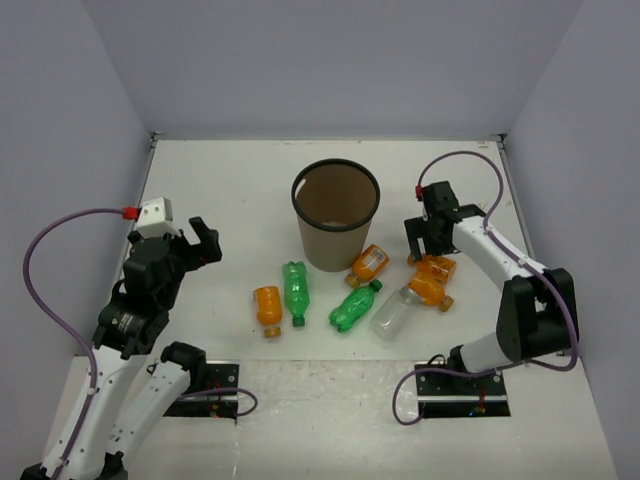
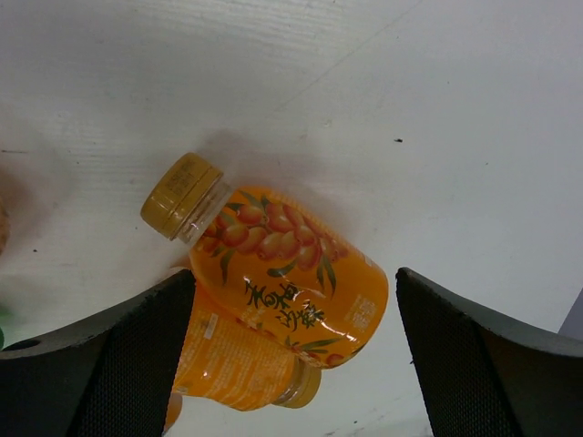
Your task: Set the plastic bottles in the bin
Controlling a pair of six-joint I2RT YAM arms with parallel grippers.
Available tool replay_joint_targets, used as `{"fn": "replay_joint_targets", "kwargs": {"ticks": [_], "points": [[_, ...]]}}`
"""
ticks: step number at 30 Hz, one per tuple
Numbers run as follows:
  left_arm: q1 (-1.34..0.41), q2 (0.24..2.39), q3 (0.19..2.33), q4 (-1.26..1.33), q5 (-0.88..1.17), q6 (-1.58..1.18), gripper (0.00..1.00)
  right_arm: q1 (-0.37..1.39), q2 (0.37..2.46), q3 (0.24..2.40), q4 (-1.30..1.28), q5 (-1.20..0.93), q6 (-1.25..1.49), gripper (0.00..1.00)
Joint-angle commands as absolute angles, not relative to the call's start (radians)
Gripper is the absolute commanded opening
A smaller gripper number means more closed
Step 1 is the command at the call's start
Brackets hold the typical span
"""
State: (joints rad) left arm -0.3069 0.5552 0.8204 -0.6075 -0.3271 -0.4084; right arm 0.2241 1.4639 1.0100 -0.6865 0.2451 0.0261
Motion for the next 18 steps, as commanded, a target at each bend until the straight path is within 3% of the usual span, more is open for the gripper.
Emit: {"fn": "replay_joint_targets", "kwargs": {"ticks": [1,18], "points": [[-0.321,0.529,0.818,-0.572,-0.334,-0.396,1.0,0.23,1.494,1.052,-0.722,0.261,0.008,0.91],[-0.354,0.486,0.821,-0.588,-0.391,-0.413,1.0,0.195,1.677,1.069,-0.729,0.29,0.041,0.86]]}}
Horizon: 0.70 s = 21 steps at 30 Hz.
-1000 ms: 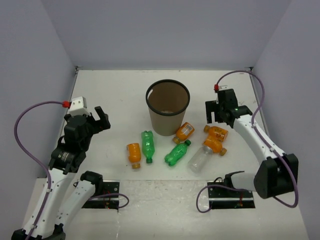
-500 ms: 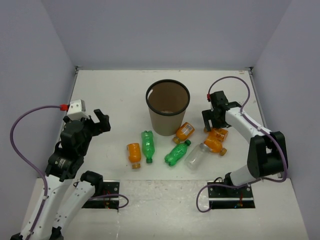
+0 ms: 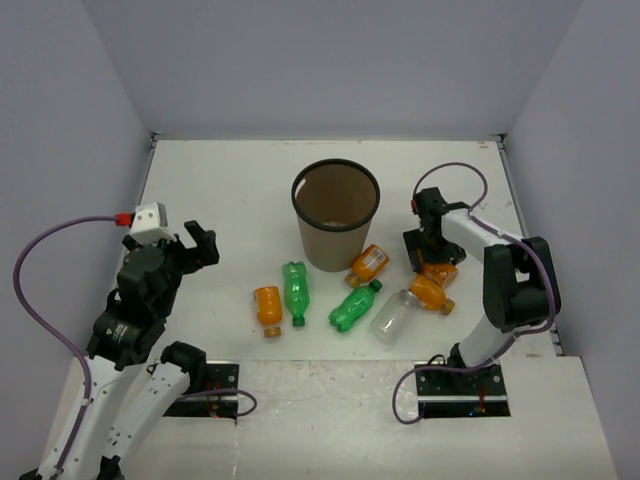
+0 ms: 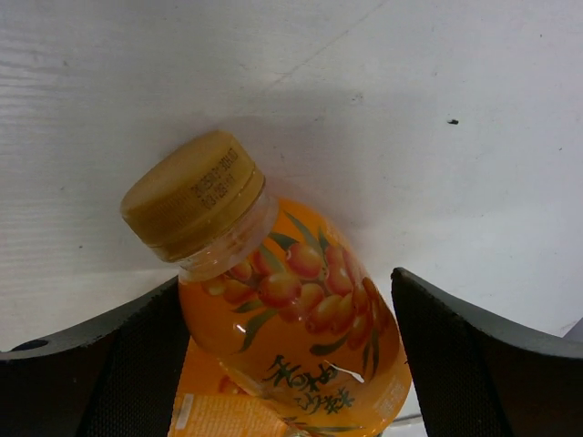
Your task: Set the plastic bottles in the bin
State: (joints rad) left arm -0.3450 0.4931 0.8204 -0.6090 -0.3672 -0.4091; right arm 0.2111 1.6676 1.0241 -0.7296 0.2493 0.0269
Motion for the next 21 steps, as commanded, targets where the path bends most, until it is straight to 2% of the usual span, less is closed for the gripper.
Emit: {"fn": "replay_joint_targets", "kwargs": {"ticks": [1,4,5,6,9,11,14,16,19,21], "points": [[-0.357,0.486,0.821,-0.588,-0.393,-0.411,1.0,0.192,1.678,1.068,-0.723,0.293,0.041,0.85],[-0.359,0.491,0.821,-0.589,-0.394,-0.414,1.0,0.184,1.68,1.081,-0.716,0.334,0.054,0.76],[-0.359,0.492,0.821,-0.589,-0.396,-0.413,1.0,0.181,1.674,1.083,-0.713,0.345,0.063,0.61],[-0.359,0.492,0.819,-0.589,-0.397,-0.413,1.0,0.179,1.661,1.086,-0.703,0.365,0.07,0.53],[-0.36,0.492,0.821,-0.589,-0.399,-0.414,1.0,0.176,1.586,1.097,-0.686,0.44,0.094,0.35],[-0.364,0.5,0.821,-0.589,-0.397,-0.414,1.0,0.178,1.484,1.118,-0.683,0.465,0.101,0.28],[-0.362,0.508,0.821,-0.589,-0.396,-0.414,1.0,0.176,1.411,1.147,-0.679,0.463,0.097,0.24],[-0.362,0.515,0.819,-0.589,-0.397,-0.414,1.0,0.178,1.349,1.199,-0.702,0.451,0.104,0.18],[-0.362,0.522,0.821,-0.589,-0.396,-0.414,1.0,0.204,1.229,1.268,-0.681,0.326,0.118,0.18],[-0.362,0.529,0.821,-0.588,-0.393,-0.414,1.0,0.245,1.169,1.299,-0.646,0.14,0.129,0.18]]}}
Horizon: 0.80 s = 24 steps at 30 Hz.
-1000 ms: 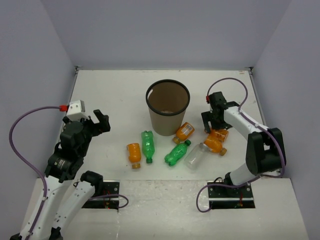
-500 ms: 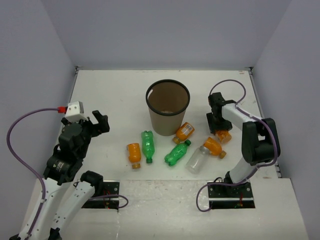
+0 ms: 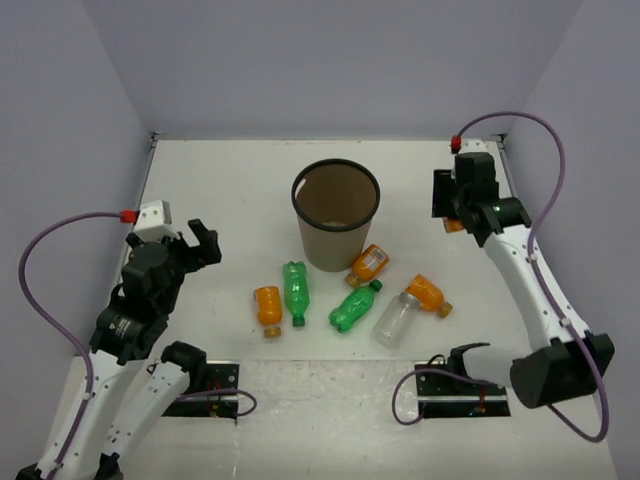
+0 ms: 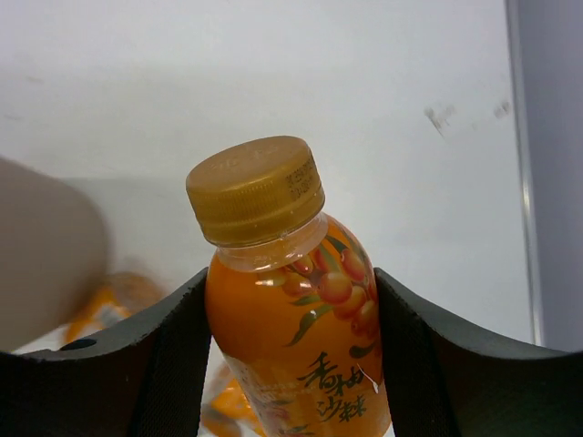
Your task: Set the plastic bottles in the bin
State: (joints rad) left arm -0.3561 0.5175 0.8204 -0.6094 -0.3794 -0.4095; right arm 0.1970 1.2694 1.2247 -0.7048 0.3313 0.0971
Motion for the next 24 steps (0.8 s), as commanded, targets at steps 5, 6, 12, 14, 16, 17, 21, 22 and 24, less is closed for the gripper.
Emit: {"fn": "replay_joint_targets", "kwargs": {"ticks": [5,6,12,14,16,17,21,22,24], "points": [[-0.362,0.551,0.821,-0.589,-0.393,-0.414,1.0,0.278,1.084,1.328,-0.393,-0.358,0.257,0.22],[-0.362,0.558,0.821,-0.589,-0.394,-0.413,1.0,0.311,1.103,1.341,-0.378,-0.427,0.27,0.23],[-0.362,0.597,0.821,-0.594,-0.414,-0.419,1.0,0.483,1.299,1.512,-0.37,-0.352,0.244,0.23],[-0.362,0.62,0.833,-0.613,-0.429,-0.437,1.0,0.502,1.347,1.548,-0.377,-0.327,0.241,0.24],[-0.362,0.658,0.847,-0.653,-0.448,-0.477,1.0,0.529,1.417,1.626,-0.44,-0.293,0.227,0.26],[-0.362,0.676,0.866,-0.669,-0.446,-0.494,1.0,0.55,1.433,1.653,-0.455,-0.275,0.224,0.36],[-0.362,0.68,0.897,-0.706,-0.332,-0.563,1.0,0.574,1.447,1.66,-0.472,-0.186,0.213,0.71],[-0.362,0.68,0.897,-0.716,-0.307,-0.599,1.0,0.574,1.445,1.664,-0.479,-0.184,0.213,0.75],[-0.362,0.689,0.89,-0.733,-0.261,-0.646,1.0,0.575,1.44,1.681,-0.491,-0.161,0.213,0.99]]}}
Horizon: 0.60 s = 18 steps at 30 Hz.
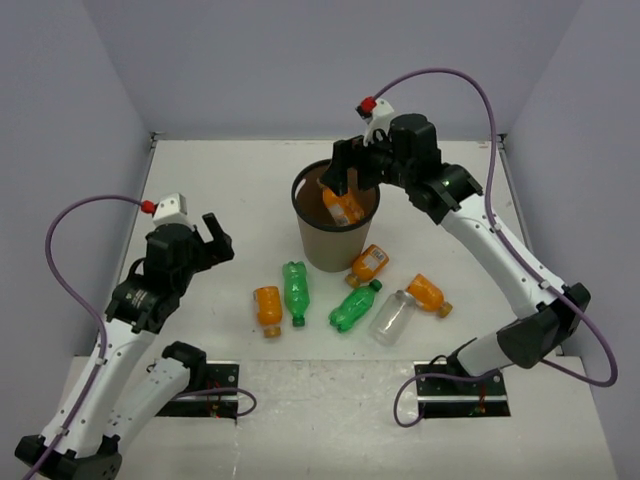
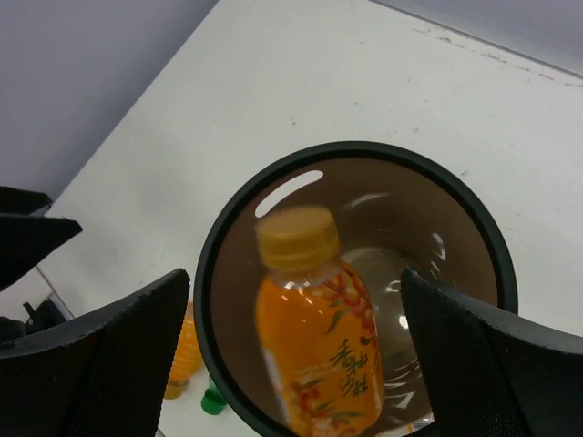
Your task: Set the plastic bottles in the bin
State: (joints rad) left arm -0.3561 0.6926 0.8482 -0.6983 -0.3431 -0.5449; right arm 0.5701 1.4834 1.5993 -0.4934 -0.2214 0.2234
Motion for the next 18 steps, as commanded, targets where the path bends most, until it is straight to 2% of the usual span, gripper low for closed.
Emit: {"fn": "replay_joint_targets", "kwargs": {"ticks": [1,8,11,18], "points": [[-0.362,0.696,0.881,-0.748,-0.25,-0.685,1.0,0.574,1.433,1.689,-0.511,-0.157,0.209,0.99],[-0.377,0.687,0.741,-0.753,-0.245,-0.839,1.0,0.574,1.297,1.605,-0.509,-0.078,0.213,0.99],[-0.443,0.686,0.687,-0.755,-0.281,-0.896,1.0,0.574,1.214,1.548,-0.488,-0.077,0.219,0.99],[-0.796,0.793,0.641,-0.813,-0.514,-1.123,1.0,0.574,1.066,1.356,-0.445,-0.066,0.232,0.99]]}}
